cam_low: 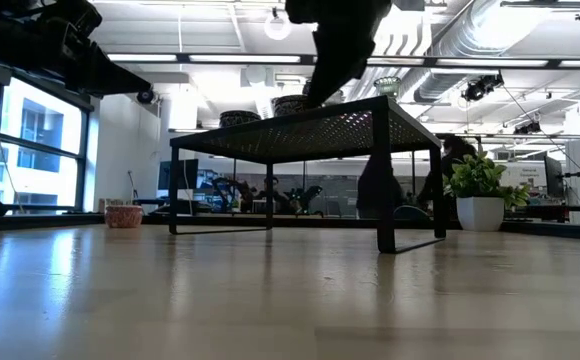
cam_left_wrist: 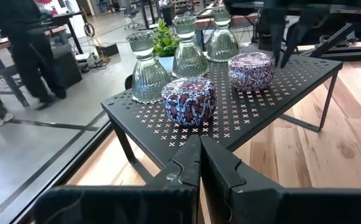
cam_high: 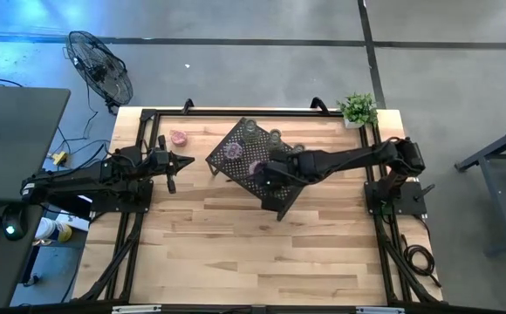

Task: Pick & Place candle stick holders
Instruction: Put the red scented candle on the shelf, then put the pink scented candle on the shelf

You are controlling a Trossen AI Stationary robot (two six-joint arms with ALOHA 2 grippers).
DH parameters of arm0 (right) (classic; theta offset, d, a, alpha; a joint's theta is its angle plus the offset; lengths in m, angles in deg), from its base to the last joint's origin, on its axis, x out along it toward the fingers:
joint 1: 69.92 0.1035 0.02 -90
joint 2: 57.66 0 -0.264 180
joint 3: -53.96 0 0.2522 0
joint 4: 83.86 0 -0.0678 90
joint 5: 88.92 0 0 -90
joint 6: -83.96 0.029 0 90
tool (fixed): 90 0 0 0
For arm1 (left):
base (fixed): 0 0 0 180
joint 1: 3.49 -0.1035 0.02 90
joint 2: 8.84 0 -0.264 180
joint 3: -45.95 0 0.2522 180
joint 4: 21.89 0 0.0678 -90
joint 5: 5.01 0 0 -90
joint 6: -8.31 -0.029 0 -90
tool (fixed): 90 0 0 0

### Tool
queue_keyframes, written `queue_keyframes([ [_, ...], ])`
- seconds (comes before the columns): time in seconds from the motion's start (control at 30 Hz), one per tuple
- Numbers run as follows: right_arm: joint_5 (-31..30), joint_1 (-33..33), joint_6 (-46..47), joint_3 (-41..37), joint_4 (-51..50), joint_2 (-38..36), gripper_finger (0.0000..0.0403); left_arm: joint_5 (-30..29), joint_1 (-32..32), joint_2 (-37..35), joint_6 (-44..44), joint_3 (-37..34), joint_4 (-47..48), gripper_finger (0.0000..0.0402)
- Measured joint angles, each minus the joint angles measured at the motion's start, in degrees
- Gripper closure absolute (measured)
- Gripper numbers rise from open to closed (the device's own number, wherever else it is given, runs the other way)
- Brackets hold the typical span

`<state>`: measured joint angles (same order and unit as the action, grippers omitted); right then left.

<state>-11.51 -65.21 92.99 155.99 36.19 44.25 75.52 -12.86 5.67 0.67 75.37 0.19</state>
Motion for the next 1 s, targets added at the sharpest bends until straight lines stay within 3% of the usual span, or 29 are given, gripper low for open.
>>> queue_keyframes([
  [0.17, -0.1, -1.6, -0.3, 0.0, 1.5, 0.0, 0.036, 0.0, 0.0, 0.0, 0.1, 0.0, 0.0, 0.0401],
  [0.43, -1.1, -3.2, -0.5, 0.0, 3.5, 0.0, 0.04, 0.0, 0.0, 0.0, 0.2, 0.0, 0.0, 0.0401],
  [0.63, -0.5, -2.7, -0.5, 0.0, 3.1, -0.6, 0.039, -0.5, 0.0, 0.0, 1.5, 0.0, 1.1, 0.0401],
  [0.8, -1.6, 0.9, -0.6, -0.1, -0.8, -4.2, 0.04, -6.8, 0.0, 0.0, 8.1, 0.0, 3.7, 0.0401],
  [0.9, -8.4, 4.9, -0.2, -0.1, -0.5, -5.8, 0.04, -12.7, 0.0, 1.3, 11.2, 1.4, 8.5, 0.0401],
  [1.0, -11.3, 8.8, -0.4, -0.1, 0.1, -6.1, 0.0402, -18.1, -0.1, 4.3, 15.3, 4.0, 13.0, 0.0401],
])
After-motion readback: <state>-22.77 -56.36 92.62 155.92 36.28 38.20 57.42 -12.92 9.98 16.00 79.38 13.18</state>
